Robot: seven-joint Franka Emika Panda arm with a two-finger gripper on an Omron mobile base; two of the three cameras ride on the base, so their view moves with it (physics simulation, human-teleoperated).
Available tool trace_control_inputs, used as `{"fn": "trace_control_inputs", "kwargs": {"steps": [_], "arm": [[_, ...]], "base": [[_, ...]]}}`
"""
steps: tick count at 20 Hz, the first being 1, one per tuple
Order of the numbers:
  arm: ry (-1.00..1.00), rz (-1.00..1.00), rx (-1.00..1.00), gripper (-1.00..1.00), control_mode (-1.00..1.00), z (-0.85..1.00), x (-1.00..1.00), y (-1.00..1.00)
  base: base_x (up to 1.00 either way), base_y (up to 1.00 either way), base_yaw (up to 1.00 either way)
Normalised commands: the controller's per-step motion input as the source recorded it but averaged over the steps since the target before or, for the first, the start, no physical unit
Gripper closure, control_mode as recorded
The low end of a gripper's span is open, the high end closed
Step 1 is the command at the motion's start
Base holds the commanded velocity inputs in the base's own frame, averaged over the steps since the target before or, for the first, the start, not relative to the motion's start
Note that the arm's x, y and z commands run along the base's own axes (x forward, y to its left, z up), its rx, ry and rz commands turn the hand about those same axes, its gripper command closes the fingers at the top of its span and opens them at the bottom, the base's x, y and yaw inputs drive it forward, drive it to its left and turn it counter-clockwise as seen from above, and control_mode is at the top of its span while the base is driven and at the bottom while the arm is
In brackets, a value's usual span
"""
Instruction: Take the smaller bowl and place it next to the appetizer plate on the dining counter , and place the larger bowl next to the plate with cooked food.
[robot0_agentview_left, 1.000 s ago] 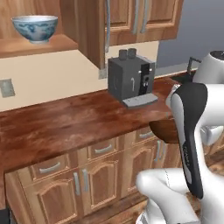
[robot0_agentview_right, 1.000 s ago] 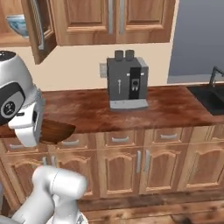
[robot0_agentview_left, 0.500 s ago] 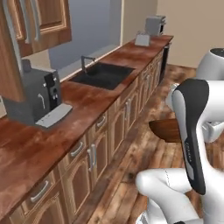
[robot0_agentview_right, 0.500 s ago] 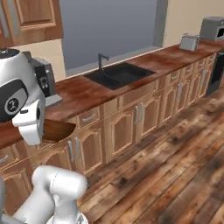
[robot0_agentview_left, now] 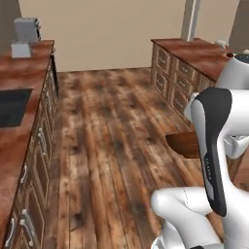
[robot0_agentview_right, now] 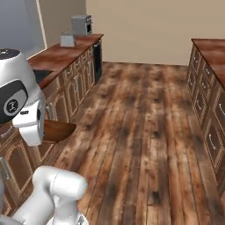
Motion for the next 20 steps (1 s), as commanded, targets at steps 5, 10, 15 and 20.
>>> {"fn": "trace_control_inputs", "kwargs": {"steps": [5,10,15,20], "arm": [[0.00,0.00,0.00,1.00,1.00,0.00,0.00,0.00],[0.00,0.00,0.00,1.00,1.00,0.00,0.00,0.00],[0.00,0.00,0.00,1.00,1.00,0.00,0.00,0.00],[0.00,0.00,0.00,1.00,1.00,0.00,0.00,0.00]], "base": [[0.49,0.54,-0.84],[1.00,0.10,-0.58],[1.00,-1.00,-0.15],[1.00,-1.00,0.00]]}}
